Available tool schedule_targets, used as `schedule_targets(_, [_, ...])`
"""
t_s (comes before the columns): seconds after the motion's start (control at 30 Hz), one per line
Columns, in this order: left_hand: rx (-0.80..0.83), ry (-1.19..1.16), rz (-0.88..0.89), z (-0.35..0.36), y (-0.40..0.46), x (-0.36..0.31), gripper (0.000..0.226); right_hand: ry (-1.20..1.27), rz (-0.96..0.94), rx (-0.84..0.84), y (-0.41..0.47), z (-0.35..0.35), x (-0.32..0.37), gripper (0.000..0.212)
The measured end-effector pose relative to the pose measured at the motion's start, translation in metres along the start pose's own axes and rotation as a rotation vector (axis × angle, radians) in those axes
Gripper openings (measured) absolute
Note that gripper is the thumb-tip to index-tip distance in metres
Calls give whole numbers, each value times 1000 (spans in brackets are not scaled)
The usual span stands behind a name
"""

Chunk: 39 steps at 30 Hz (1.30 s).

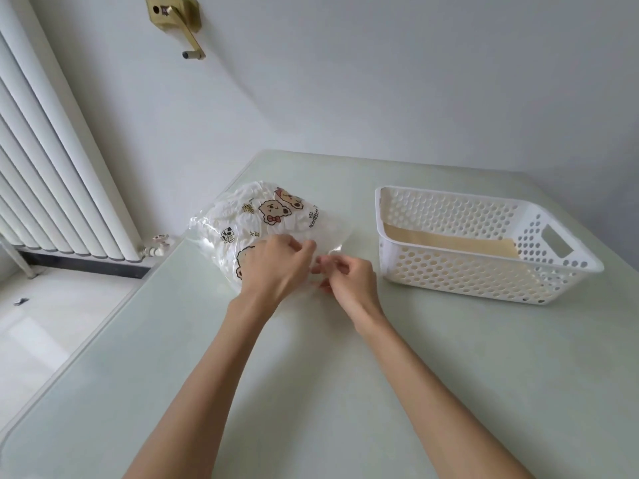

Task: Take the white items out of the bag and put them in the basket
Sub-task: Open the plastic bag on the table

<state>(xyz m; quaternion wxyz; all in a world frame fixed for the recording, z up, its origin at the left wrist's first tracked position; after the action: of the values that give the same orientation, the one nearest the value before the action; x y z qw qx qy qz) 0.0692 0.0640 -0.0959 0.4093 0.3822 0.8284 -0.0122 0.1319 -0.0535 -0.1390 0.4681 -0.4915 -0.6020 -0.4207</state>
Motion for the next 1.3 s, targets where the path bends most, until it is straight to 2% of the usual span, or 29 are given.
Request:
schedule_targets(0.1, [-62,192,52,3,-4,-10,63,-77,-46,-9,-5,-4,4,16])
schedule_targets(0.17, [-66,193,38,5,-7,-8,65,-95,-69,5,-8,-5,5,11])
schedule_targets(0.23, [-60,90,27,7,-9,-4,57,-87,-71,7,-9,-4,5,7])
schedule_targets(0.3, [-34,-33,12,11,-10,-1,40,-97,-69,-12,-8,-3,3,15])
schedule_targets(0.37, [-4,-89,10,13,-11,-2,25,-40,-46,-2,-6,-2,1,26])
schedule_targets(0.5, [-71,-56,95,7,-15,-8,26,133,45,121,-7,-2,1,44])
schedule_targets(0.6, [-87,-29,186,2,-17,-12,26,244,62,155,-9,-5,5,37])
schedule_targets(0.73, [-230,44,298,-8,-13,-10,29,383,129,90,-10,-10,6,28])
schedule_targets(0.87, [-161,-14,334,1,-18,-12,30,461,250,151,-13,-8,14,22])
schedule_targets(0.93, [-133,-92,318,1,-20,-13,29,412,242,149,-14,-7,17,18])
schedule_targets(1.13, [-19,-356,228,0,-22,-6,26,260,132,-50,-13,0,10,27])
schedule_targets(1.2, [30,-436,179,-2,-22,-4,26,277,142,-49,-12,1,8,25])
schedule_targets(1.3, [-40,-558,43,-10,-13,8,29,237,106,19,-15,0,5,27])
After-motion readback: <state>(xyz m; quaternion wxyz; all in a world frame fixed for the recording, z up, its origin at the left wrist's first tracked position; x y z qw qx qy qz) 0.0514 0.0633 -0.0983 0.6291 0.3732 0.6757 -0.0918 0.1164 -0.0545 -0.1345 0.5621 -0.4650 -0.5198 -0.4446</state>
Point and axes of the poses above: each hand's wrist, its own y-axis towards the middle knuckle, its own z-axis out of the palm, x = y × z, the point moved 5 cm from there along y, towards the middle knuckle, and after that the axes turned 12 degrees about -x, right-handed, at the moved point
